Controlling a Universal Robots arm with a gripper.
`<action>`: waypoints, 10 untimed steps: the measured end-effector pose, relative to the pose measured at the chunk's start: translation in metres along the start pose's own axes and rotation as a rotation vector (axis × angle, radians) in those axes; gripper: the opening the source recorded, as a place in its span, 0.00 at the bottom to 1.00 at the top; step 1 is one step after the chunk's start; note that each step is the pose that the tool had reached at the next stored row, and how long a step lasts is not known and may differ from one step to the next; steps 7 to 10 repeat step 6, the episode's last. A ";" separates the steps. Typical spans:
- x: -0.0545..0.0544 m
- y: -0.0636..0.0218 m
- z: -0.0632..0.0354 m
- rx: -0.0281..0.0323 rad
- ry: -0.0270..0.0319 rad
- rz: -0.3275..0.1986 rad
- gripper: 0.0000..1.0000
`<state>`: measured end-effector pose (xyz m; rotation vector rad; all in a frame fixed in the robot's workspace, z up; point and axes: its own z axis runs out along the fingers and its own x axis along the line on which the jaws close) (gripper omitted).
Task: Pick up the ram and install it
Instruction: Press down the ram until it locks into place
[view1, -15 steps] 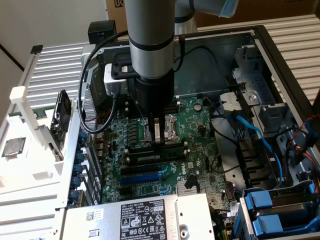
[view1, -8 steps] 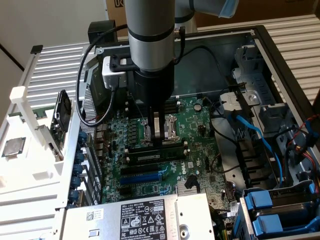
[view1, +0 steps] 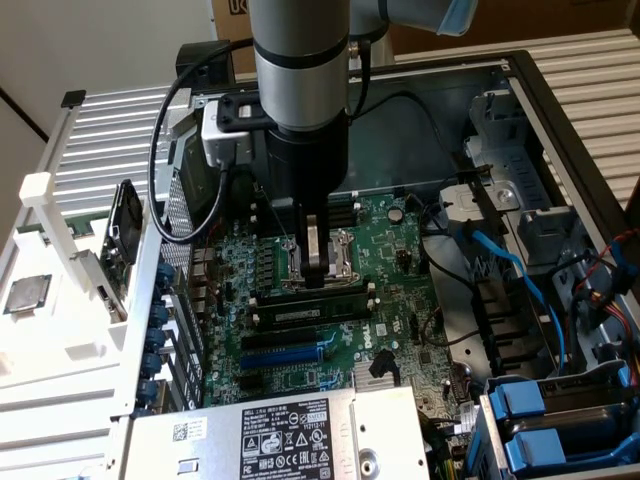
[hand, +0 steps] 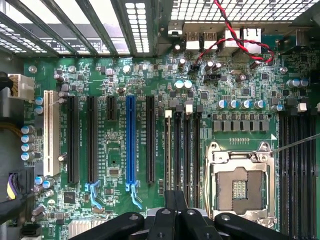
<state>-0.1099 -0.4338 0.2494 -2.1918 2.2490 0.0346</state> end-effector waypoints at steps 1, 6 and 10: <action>0.000 0.0000 0.0000 0.0000 0.0000 0.000 0.11; 0.000 0.0000 -0.0001 -0.0001 0.0002 0.000 0.11; 0.000 0.0000 -0.0001 -0.0001 0.0002 0.000 0.11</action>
